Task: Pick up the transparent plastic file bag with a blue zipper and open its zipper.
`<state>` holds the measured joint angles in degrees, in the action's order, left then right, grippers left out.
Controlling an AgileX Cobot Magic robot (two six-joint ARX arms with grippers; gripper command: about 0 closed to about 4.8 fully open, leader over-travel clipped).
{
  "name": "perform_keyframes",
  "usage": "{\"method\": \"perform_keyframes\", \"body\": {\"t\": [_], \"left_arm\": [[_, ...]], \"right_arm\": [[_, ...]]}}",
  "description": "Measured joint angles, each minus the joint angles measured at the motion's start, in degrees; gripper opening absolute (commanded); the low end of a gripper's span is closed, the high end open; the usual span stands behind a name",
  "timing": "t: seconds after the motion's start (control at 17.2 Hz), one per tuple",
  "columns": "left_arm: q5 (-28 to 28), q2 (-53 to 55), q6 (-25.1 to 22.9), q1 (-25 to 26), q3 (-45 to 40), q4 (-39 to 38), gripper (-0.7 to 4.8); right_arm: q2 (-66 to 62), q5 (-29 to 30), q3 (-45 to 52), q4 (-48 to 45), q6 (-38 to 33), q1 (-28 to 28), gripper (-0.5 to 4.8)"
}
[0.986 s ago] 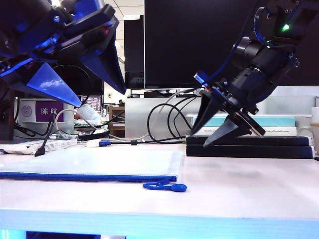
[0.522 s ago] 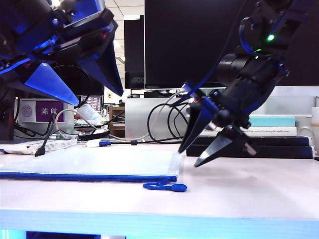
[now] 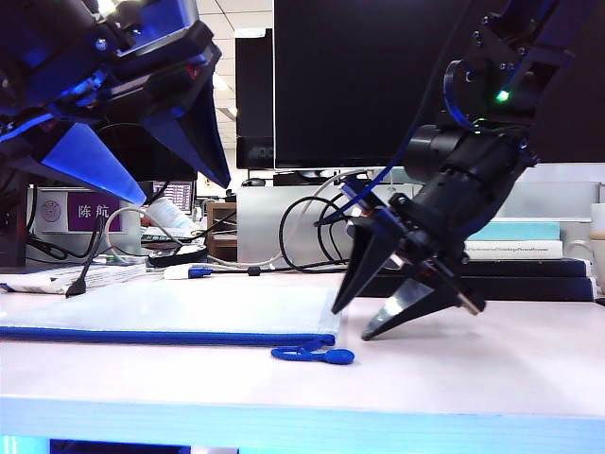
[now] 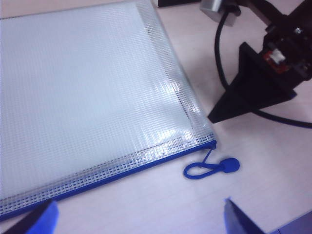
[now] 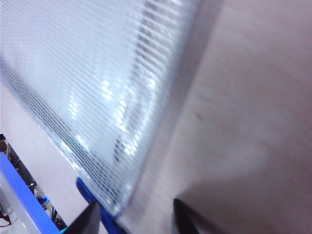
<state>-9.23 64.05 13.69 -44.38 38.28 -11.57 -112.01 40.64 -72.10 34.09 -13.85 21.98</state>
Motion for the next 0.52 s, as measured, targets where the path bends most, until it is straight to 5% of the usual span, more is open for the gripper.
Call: {"method": "perform_keyframes", "body": {"t": [0.17, 0.23, 0.29, 0.52], "left_arm": [[0.1, 0.0, 0.0, 0.0, 0.0, 0.0, 4.79], [0.2, 0.0, 0.0, 0.0, 0.0, 0.0, 4.79], [0.2, 0.0, 0.0, 0.0, 0.0, 0.0, 4.79], [0.2, 0.0, 0.0, 0.0, 0.0, 0.0, 4.79]], "right_arm": [[-1.7, 3.5, -0.1, -4.2, -3.4, 0.6, 1.91], [-2.5, 5.2, -0.2, -5.9, -5.0, 0.9, 0.46], [-3.6, 7.0, -0.2, -7.7, -6.3, 1.3, -0.08], [-4.1, 6.6, -0.3, -12.6, -7.2, 2.1, -0.09]]}}
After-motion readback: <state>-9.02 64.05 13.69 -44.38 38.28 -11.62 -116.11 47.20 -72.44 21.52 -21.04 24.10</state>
